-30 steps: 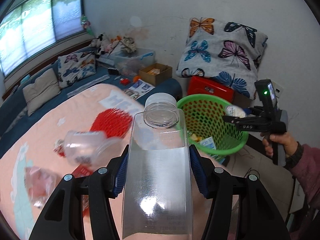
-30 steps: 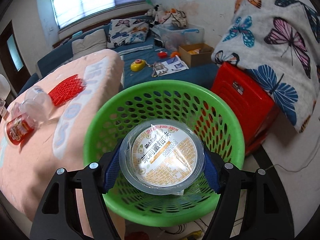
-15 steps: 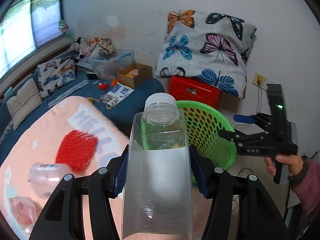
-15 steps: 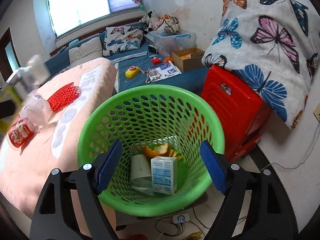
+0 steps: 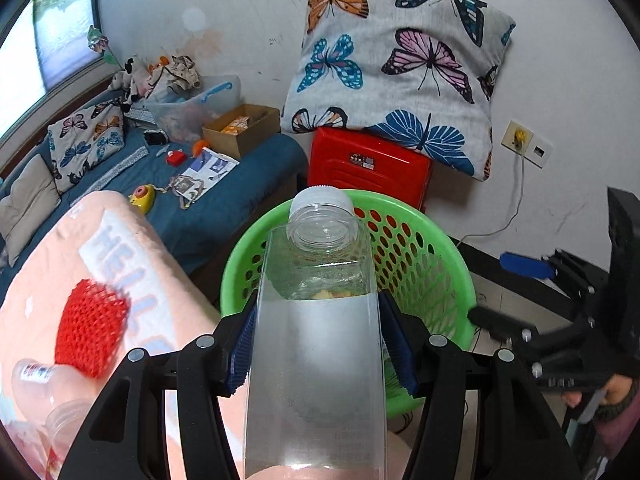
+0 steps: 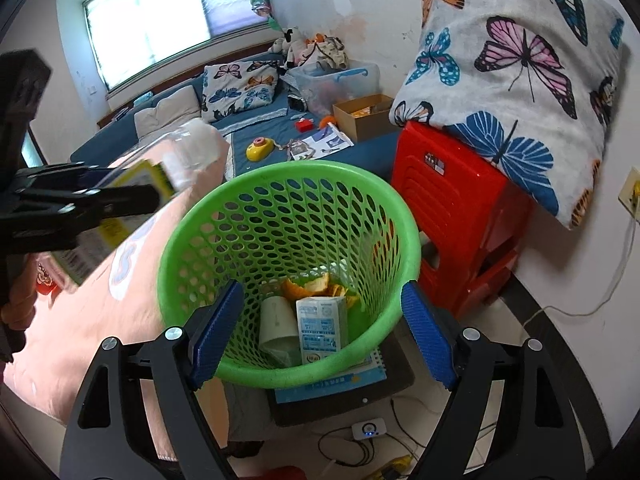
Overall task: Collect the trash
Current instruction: 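Lower the clear bottle into the green basket and open the left gripper, then return the left gripper to the table and grasp the red paper cup, then grasp the clear plastic lid on the table with the right gripper, then drop the clear lid into the green basket while the left gripper holds the red cup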
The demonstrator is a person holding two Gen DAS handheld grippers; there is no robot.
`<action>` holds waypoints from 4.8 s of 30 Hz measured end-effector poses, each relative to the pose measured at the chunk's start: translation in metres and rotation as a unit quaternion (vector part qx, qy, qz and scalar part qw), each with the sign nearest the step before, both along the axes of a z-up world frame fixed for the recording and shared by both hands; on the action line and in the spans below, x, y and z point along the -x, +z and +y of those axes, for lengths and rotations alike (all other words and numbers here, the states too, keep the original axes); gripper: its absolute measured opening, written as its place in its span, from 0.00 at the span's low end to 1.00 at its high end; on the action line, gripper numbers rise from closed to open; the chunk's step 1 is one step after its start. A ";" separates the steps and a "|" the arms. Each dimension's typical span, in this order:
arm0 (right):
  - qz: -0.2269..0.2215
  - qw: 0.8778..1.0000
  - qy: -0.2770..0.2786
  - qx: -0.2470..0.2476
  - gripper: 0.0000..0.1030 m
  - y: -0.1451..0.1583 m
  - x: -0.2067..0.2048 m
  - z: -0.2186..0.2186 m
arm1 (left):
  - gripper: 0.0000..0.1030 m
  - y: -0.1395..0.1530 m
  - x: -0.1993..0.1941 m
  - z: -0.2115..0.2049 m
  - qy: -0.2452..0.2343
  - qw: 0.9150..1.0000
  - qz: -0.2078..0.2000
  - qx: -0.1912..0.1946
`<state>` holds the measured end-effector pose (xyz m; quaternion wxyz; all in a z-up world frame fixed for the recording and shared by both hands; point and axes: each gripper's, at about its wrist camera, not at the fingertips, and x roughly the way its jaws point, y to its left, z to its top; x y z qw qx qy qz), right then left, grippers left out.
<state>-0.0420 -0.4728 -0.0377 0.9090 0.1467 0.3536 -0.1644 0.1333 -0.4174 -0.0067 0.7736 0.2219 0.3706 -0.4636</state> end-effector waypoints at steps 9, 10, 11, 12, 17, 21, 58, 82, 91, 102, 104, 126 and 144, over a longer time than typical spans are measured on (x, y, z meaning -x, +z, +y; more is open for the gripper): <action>0.001 1.000 0.000 -0.005 0.78 -0.003 0.008 0.004 | 0.61 -0.013 -0.010 -0.017 0.013 1.000 0.020 0.009; 0.000 1.000 0.001 -0.005 0.78 -0.002 0.009 0.004 | 0.62 -0.013 -0.011 -0.014 0.019 0.999 0.026 0.014; 0.000 1.000 0.002 -0.004 0.78 -0.001 0.009 0.005 | 0.62 -0.013 -0.012 -0.012 0.021 0.999 0.031 0.018; 0.000 1.000 0.003 -0.003 0.78 0.000 0.010 0.007 | 0.62 -0.012 -0.013 -0.006 0.025 0.999 0.038 0.023; -0.006 1.000 0.014 -0.003 0.78 0.005 0.010 0.015 | 0.62 -0.004 -0.012 0.025 0.043 0.998 0.022 0.034; -0.010 1.000 0.029 0.000 0.78 0.010 0.002 0.025 | 0.62 0.003 -0.014 0.065 0.068 0.997 0.009 0.042; -0.010 0.980 0.201 0.011 0.86 0.040 -0.124 0.201 | 0.92 -0.021 -0.111 0.305 0.140 0.982 -0.019 -0.123; 0.011 0.977 0.214 -0.005 0.86 0.020 -0.162 0.228 | 0.80 -0.066 -0.127 0.296 0.094 0.980 -0.005 -0.175; 0.005 0.975 0.222 -0.012 0.93 0.019 -0.173 0.241 | 0.75 -0.055 -0.111 0.308 0.113 0.983 -0.020 -0.145; -0.001 0.974 0.226 -0.016 0.95 0.009 -0.207 0.263 | 0.74 -0.031 -0.092 0.346 0.152 0.983 -0.032 -0.103; -0.003 0.974 0.225 -0.020 0.95 0.008 -0.214 0.266 | 0.74 -0.027 -0.088 0.353 0.158 0.982 -0.035 -0.098; 0.012 0.978 0.205 -0.043 0.96 -0.022 -0.253 0.259 | 0.74 -0.018 -0.077 0.371 0.174 0.981 -0.038 -0.075; -0.013 0.973 0.228 -0.041 0.91 -0.017 -0.240 0.253 | 0.74 -0.020 -0.075 0.370 0.177 0.981 -0.035 -0.076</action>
